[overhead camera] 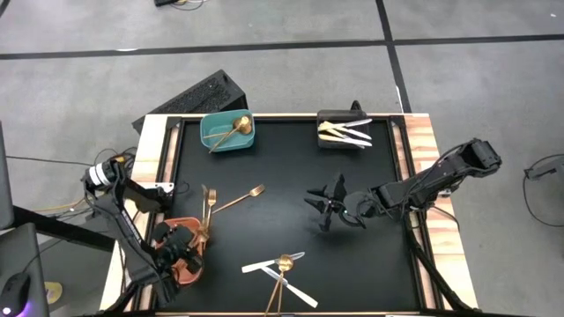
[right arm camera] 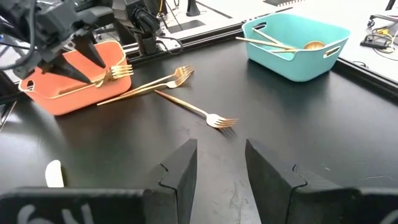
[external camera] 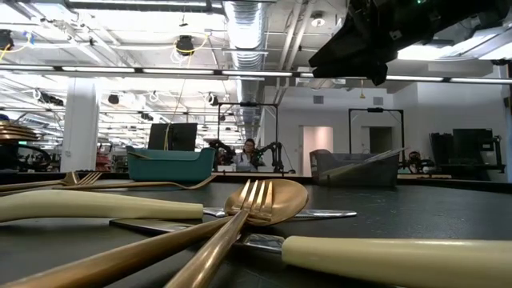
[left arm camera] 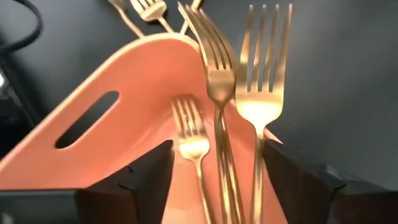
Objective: Sort silverware by color (type)
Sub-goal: Adjust the gold forks in the orange bin
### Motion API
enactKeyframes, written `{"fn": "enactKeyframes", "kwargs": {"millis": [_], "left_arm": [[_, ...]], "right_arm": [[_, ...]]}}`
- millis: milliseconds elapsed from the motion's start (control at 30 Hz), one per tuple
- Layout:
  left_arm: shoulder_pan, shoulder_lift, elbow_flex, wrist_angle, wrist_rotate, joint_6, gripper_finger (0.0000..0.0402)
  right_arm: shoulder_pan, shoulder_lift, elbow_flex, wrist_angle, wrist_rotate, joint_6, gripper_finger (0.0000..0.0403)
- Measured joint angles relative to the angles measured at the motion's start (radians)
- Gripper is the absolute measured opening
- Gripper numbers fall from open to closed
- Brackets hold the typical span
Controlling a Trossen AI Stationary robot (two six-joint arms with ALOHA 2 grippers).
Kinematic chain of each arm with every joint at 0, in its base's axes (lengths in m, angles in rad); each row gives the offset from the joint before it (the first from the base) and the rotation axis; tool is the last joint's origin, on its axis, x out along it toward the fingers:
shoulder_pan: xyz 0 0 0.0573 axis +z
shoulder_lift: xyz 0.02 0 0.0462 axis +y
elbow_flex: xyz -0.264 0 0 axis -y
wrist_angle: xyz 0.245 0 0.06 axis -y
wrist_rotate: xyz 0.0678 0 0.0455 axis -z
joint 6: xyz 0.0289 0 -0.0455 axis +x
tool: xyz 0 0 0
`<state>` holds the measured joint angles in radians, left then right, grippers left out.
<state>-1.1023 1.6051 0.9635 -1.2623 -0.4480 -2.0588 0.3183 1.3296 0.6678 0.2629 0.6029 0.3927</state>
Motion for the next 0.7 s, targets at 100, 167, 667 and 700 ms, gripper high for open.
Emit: {"fn": "enactKeyframes", "kwargs": {"millis": [100, 167, 667, 700], "left_arm": [[0.0, 0.0, -0.02, 0.04, 0.004, 0.028, 0.0251], [0.0, 0.0, -0.033, 0.057, 0.003, 0.047, 0.0253], [0.0, 0.0, -0.122, 0.088, 0.088, 0.013, 0.017], [0.0, 0.0, -0.135, 0.109, 0.089, 0.012, 0.0166]], "right_arm": [[0.0, 0.0, 0.0, 0.004, 0.0, 0.0, 0.0155], [0.0, 0.0, 0.0, 0.007, 0.0, 0.0, 0.0155], [0.0, 0.0, 0.0, 0.01, 0.0, 0.012, 0.0155], [0.0, 0.0, 0.0, 0.009, 0.0, 0.016, 0.0155]]}}
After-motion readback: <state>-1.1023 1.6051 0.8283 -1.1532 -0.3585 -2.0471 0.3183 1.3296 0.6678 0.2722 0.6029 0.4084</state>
